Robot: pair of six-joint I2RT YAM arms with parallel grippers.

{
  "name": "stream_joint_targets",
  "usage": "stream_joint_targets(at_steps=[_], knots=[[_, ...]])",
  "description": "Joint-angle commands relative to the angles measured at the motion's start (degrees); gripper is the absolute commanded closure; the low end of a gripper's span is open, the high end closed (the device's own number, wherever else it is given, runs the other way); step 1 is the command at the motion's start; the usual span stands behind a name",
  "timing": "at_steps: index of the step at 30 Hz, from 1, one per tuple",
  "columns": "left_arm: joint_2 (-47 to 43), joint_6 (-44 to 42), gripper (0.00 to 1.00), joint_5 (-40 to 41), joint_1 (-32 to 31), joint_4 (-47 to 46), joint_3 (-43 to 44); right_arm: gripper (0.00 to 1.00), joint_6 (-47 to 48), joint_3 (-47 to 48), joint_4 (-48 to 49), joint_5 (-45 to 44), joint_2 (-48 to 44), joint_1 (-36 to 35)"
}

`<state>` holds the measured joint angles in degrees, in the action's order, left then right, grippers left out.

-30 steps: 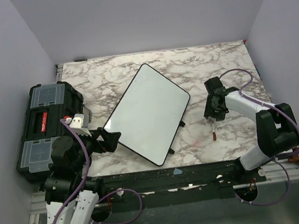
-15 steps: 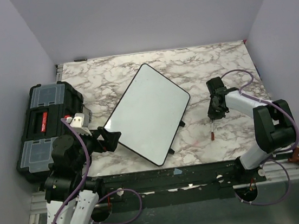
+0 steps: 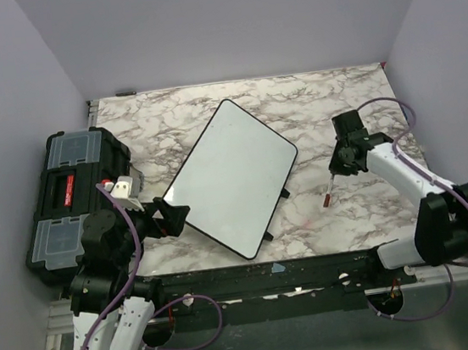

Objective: Write a sentence on the whiteboard
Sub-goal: Pick up the whiteboard marker from the center of the board, then pass from the right arm to the left

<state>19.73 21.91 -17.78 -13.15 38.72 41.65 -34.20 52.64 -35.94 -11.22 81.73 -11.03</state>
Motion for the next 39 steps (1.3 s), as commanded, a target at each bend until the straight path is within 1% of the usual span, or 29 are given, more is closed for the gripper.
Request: stream_joint_targets(at_steps=[1, 5, 9, 15, 17, 20, 25, 27, 29, 33, 36, 39], knots=[[0.3, 0.3, 0.02, -1.6, -0.2, -0.3, 1.2, 0.99, -5.4, 3.7, -4.4, -2.4, -7.0, 0.3], [-0.4, 2.6, 0.02, -1.7, -0.2, -1.0, 1.5, 0.99, -12.3, 4.7, -6.5, -4.7, -12.1, 0.3], [-1.0, 5.8, 0.02, 1.3, -0.1, -1.0, 1.7, 0.99, -16.7, 3.6, -5.4, -2.2, -17.3, 0.4], [-0.5, 7.2, 0.01, -1.2, -0.1, -1.6, 2.5, 0.99, -21.3, -1.2, 2.9, 7.4, -25.8, 0.9], [-0.3, 7.9, 0.02, -1.7, -0.1, -1.6, 3.2, 0.99, -22.7, -1.4, 3.2, 8.6, -26.6, 0.9], [0.3, 8.2, 0.01, -5.6, -0.1, -2.2, 4.5, 0.99, -27.2, -0.5, -0.4, 6.7, -27.7, 0.9], [0.5, 10.5, 0.02, -10.6, -0.1, -7.6, 2.7, 0.99, -34.2, 3.6, -8.2, 1.7, -28.0, 0.9], [0.9, 11.7, 0.02, -14.4, -0.2, -12.2, 1.0, 0.99, -37.2, 5.4, -11.7, -0.1, -27.7, 1.0], [1.8, 13.4, 0.04, -17.5, -0.7, -17.0, 0.2, 0.99, -40.2, 6.9, -14.3, -1.2, -27.4, 1.0], [4.6, 12.1, 0.08, -15.0, -4.0, -20.3, 1.7, 0.99, -45.6, 7.0, -15.3, -0.8, -28.0, 0.9], [8.3, 12.1, 0.11, -14.9, -6.3, -23.7, 2.6, 0.99, -48.7, 6.2, -13.9, 1.9, -28.1, 0.9], [12.7, 12.6, 0.13, -12.8, -10.5, -27.6, 3.8, 0.99, -49.8, 6.8, -13.5, 5.2, -27.0, 0.9]])
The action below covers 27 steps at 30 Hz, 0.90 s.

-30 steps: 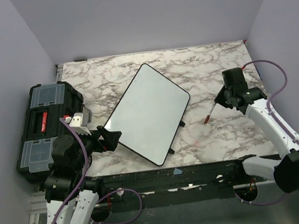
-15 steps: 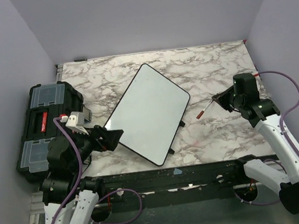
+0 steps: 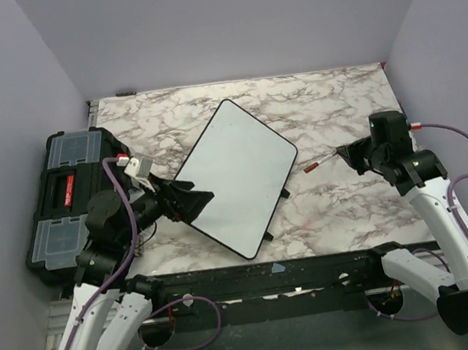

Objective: Write a sentence on the whiteboard
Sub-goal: Pass from the right arm to the left

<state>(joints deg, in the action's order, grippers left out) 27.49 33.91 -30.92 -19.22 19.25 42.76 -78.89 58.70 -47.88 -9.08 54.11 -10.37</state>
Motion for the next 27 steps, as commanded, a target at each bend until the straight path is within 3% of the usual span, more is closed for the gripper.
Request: stream_joint_targets(at_steps=[1, 11, 19, 27], knots=[[6.2, 0.6, 0.14, 1.9, -6.3, -9.3, 3.1, 0.99, -5.2, 1.3, -1.9, 3.7, 1.1, 0.3], [22.1, -2.1, 0.27, 10.9, -18.0, -18.9, 9.6, 0.99, -12.5, 2.5, -2.4, 5.9, 1.4, 0.2], [33.0, -2.1, 0.31, 17.0, -26.3, -25.6, 13.7, 0.99, -11.8, 9.1, -5.0, 7.3, 5.0, 0.2], [41.2, -1.5, 0.38, 20.3, -30.8, -28.0, 18.9, 0.99, -11.4, 9.9, -4.5, 8.0, 4.8, 0.2]])
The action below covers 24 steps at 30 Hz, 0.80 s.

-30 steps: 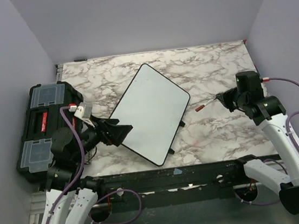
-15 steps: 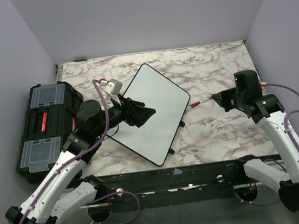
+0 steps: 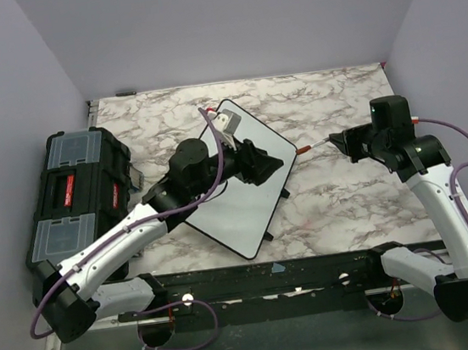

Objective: Write a sentence on the whiteboard
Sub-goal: Pass from the right arm to the left

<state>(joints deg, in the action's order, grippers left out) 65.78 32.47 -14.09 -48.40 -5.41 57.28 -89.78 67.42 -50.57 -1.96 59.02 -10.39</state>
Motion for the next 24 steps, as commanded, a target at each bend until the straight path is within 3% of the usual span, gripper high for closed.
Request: stream_joint_targets(at_steps=[1, 14, 24], knots=[[3.9, 0.0, 0.39, 3.7, -2.1, -3.2, 5.4, 0.99, -0.5, 1.2, -1.8, 0.8, -0.2, 0.2], [12.5, -2.6, 0.46, 4.7, -4.4, 1.2, 13.3, 0.99, 0.0, 2.6, -2.1, 1.0, -0.2, 0.2], [17.7, -4.2, 0.46, 4.8, -4.9, 4.7, 18.1, 0.99, 0.2, 3.2, -2.3, 1.6, -0.2, 0.2]])
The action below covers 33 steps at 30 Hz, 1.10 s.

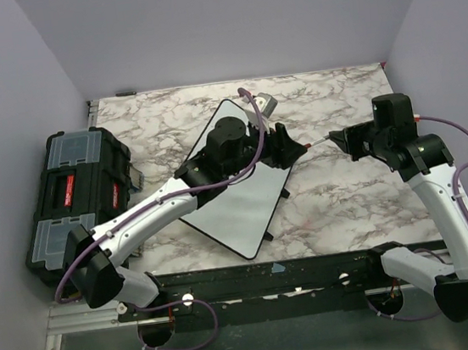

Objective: Write a sentence on the whiteboard
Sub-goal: Pass from the right arm to the left

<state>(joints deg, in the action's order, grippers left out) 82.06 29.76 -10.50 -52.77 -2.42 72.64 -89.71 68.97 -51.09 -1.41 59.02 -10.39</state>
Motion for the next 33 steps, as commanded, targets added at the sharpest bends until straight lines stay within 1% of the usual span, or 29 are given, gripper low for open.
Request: stream_joint_targets(at_steps=[1, 8, 11, 16, 19, 22, 26, 29, 33], knots=[[1.6, -1.7, 0.46, 1.2, -0.7, 1.6, 2.7, 0.99, 0.2, 1.6, -1.8, 1.0, -0.2, 0.2], [3.5, -2.8, 0.48, 2.0, -1.5, 2.3, 3.6, 0.99, 0.8, 2.5, -1.8, 1.1, 0.1, 0.2], [4.5, -2.9, 0.5, 2.1, -1.5, 2.3, 4.7, 0.99, 1.0, 2.6, -1.9, 1.0, 0.3, 0.2], [5.4, -3.1, 0.56, 2.1, -1.6, 2.3, 6.1, 0.99, 1.2, 2.3, -1.7, 1.0, 0.3, 0.2], [6.1, -3.3, 0.59, 1.9, -1.6, 4.5, 7.4, 0.99, 1.4, 2.2, -1.8, 1.0, 0.3, 0.2], [6.3, -3.5, 0.61, 2.0, -1.7, 4.7, 7.7, 0.99, 1.4, 2.1, -1.9, 1.0, 0.1, 0.2], [6.8, -3.6, 0.7, 2.0, -1.8, 5.4, 8.2, 0.99, 1.4, 2.2, -1.7, 1.1, 0.1, 0.2], [7.2, -3.7, 0.69, 2.3, -1.9, 6.1, 8.4, 0.99, 1.5, 2.1, -1.6, 1.0, 0.3, 0.2], [7.6, -3.5, 0.62, 2.7, -1.9, 6.5, 8.5, 0.99, 1.5, 1.9, -1.5, 2.6, 0.1, 0.2]])
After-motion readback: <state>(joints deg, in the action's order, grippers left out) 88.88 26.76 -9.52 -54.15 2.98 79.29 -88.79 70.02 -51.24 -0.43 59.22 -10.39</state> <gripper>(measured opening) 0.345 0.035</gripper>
